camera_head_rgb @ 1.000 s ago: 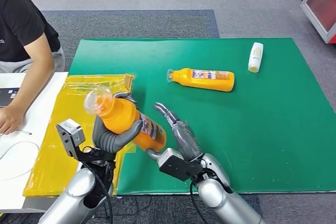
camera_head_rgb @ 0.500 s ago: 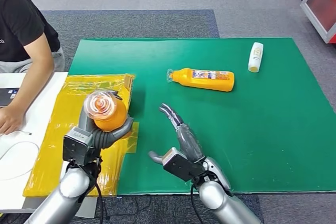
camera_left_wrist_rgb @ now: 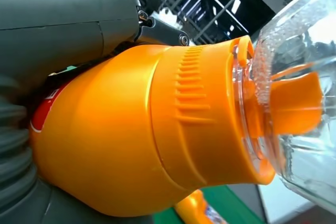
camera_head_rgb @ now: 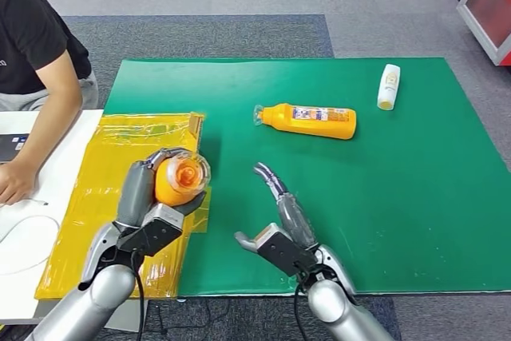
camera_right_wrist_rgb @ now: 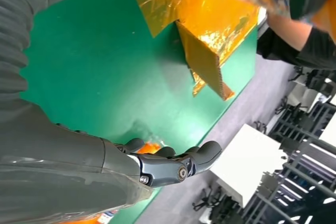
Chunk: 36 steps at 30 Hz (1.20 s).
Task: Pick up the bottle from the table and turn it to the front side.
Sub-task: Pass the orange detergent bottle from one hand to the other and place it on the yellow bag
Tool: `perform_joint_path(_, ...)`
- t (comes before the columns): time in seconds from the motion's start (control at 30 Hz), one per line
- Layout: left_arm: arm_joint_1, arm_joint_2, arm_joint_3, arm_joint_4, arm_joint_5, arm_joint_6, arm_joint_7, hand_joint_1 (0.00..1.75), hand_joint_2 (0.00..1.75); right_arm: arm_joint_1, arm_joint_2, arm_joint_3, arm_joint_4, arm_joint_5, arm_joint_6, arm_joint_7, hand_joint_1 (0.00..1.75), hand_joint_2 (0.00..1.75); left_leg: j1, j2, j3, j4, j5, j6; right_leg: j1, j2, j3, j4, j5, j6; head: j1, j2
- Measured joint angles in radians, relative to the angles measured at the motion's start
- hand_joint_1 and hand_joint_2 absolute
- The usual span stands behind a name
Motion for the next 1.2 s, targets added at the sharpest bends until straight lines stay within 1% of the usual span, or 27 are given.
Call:
perform_joint_path(0.13, 0.026, 0.004, 0.008, 0.000, -0.113, 0.017, 0.042, 1.75, 1.75, 0.025, 0.010, -0.026, -0.006, 0.005, 0.006, 0.014, 0.00, 1.75, 0.000, 0.000, 0.000, 0.000, 0.000, 0.000, 0.000, 0.000, 0.000, 0.000, 0.000, 0.000, 0.000, 0.000)
perform_joint_path(0.33, 0.067, 0.004, 0.026, 0.005, -0.209, 0.040, 0.079, 1.75, 1.75, 0.061, 0.018, -0.057, -0.020, 0.006, 0.024, 0.040, 0.00, 1.75, 0.000, 0.000, -0.001, 0.000, 0.000, 0.000, 0.000, 0.000, -0.001, 0.000, 0.000, 0.000, 0.000, 0.000)
perform_joint_path(0.73, 0.120, -0.022, 0.066, 0.047, -0.252, 0.057, 0.094, 1.75, 1.75, 0.108, 0.026, -0.103, -0.059, 0.025, 0.034, 0.055, 0.00, 1.75, 0.000, 0.000, -0.001, 0.000, 0.000, 0.000, 0.000, 0.000, -0.001, 0.000, 0.000, 0.000, 0.000, 0.000)
perform_joint_path(1.03, 0.122, -0.050, 0.088, 0.099, -0.323, 0.085, 0.110, 1.75, 1.75, 0.119, 0.032, -0.111, -0.070, 0.040, 0.041, 0.056, 0.00, 1.75, 0.000, 0.000, -0.001, 0.000, 0.000, 0.000, 0.000, 0.000, -0.001, 0.000, 0.000, 0.000, 0.000, 0.000)
perform_joint_path(1.2, 0.099, -0.061, 0.091, 0.132, -0.369, 0.086, 0.116, 1.75, 1.75, 0.118, 0.040, -0.112, -0.070, 0.042, 0.052, 0.055, 0.00, 1.75, 0.000, 0.000, -0.001, 0.000, 0.000, 0.000, 0.000, 0.000, -0.001, 0.000, 0.000, 0.000, 0.000, 0.000)
